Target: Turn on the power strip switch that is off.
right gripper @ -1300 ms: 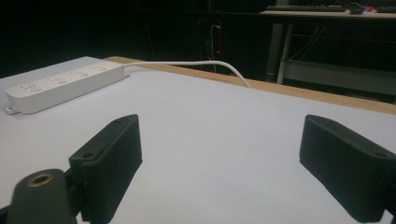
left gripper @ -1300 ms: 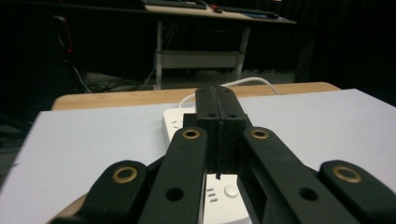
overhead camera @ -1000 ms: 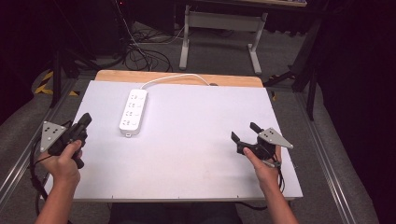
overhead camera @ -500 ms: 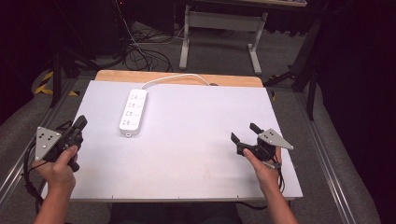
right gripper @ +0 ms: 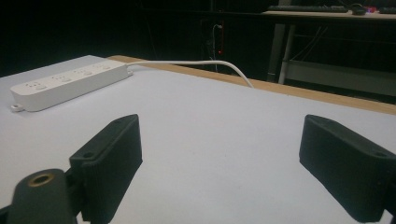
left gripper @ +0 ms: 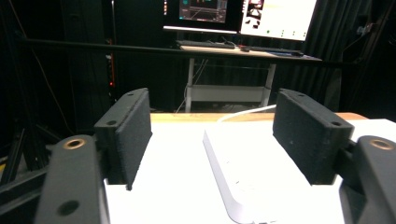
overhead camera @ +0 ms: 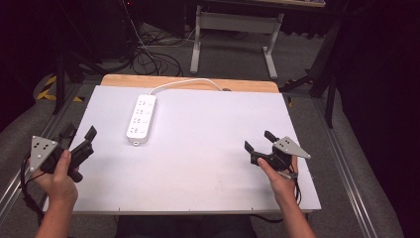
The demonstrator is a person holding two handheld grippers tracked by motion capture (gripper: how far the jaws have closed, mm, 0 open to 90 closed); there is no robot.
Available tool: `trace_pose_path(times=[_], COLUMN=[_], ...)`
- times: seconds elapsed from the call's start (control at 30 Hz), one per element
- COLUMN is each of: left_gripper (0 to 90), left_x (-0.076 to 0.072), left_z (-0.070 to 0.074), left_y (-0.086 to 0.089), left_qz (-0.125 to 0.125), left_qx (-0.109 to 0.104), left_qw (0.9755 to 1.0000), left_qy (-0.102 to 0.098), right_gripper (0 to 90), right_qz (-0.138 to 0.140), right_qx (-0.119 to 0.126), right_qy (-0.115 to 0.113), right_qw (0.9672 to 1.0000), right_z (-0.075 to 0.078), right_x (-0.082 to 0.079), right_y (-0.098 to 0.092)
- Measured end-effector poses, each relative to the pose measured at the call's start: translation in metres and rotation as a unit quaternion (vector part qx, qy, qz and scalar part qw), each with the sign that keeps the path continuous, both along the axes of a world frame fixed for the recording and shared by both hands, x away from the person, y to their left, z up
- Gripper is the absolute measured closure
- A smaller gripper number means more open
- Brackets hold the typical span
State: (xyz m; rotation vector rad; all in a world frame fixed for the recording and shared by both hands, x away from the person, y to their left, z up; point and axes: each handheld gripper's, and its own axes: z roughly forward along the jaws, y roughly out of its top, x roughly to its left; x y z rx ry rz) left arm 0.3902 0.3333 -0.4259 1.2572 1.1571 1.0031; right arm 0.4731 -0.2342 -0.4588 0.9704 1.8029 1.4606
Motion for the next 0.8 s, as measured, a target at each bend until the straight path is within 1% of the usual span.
trace_pose_path(times=[0.03, 0.13, 0.17, 0.47, 0.5, 0.53, 0.57, 0.6, 0.63, 0.7, 0.8], left_gripper=[28.0, 15.7, 14.0, 12.7, 12.0, 10.6, 8.4, 5.4, 3.0, 4.1, 4.5], left_x=[0.0001, 0.0001, 0.0000, 0.0010, 0.0012, 0.0016, 0.0019, 0.0024, 0.0030, 0.0040, 0.0054], left_z=[-0.0002, -0.0011, -0.0012, -0.0021, -0.0023, -0.0023, -0.0025, -0.0029, -0.0032, -0.0035, -0.0040], left_y=[0.0006, 0.0017, 0.0018, 0.0015, 0.0012, 0.0017, 0.0015, 0.0012, 0.0006, -0.0004, -0.0021], left_qz=[0.000, -0.006, -0.008, -0.017, -0.019, -0.020, -0.021, -0.022, -0.026, -0.033, -0.051], left_qx=[-0.002, -0.010, -0.010, -0.011, -0.014, -0.009, -0.009, -0.008, -0.009, -0.006, -0.003], left_qw=[1.0000, 0.9999, 0.9999, 0.9998, 0.9997, 0.9997, 0.9997, 0.9997, 0.9995, 0.9993, 0.9985], left_qy=[0.000, 0.006, 0.007, 0.007, 0.008, 0.008, 0.010, 0.011, 0.012, 0.015, 0.017], right_gripper=[13.4, 13.4, 13.4, 13.4, 13.4, 13.4, 13.4, 13.4, 13.3, 13.3, 13.3], right_qz=[0.000, 0.000, 0.000, 0.000, 0.000, -0.001, -0.001, -0.001, -0.001, -0.001, -0.001], right_qx=[-0.001, 0.001, 0.001, 0.001, 0.002, 0.002, -0.002, -0.001, -0.002, 0.001, 0.001], right_qy=[0.000, 0.001, 0.001, 0.001, 0.001, 0.000, -0.001, -0.002, -0.001, 0.000, 0.000], right_qw=[1.0000, 1.0000, 1.0000, 1.0000, 1.0000, 1.0000, 1.0000, 1.0000, 1.0000, 1.0000, 1.0000], right_z=[0.0000, -0.0001, -0.0001, 0.0002, 0.0002, 0.0003, 0.0003, 0.0002, 0.0003, 0.0004, 0.0004], right_x=[0.0002, 0.0002, 0.0003, -0.0007, -0.0009, -0.0010, -0.0010, -0.0011, -0.0012, -0.0017, -0.0019], right_y=[0.0000, 0.0008, 0.0010, 0.0010, 0.0009, 0.0007, 0.0001, 0.0001, 0.0001, 0.0008, 0.0007])
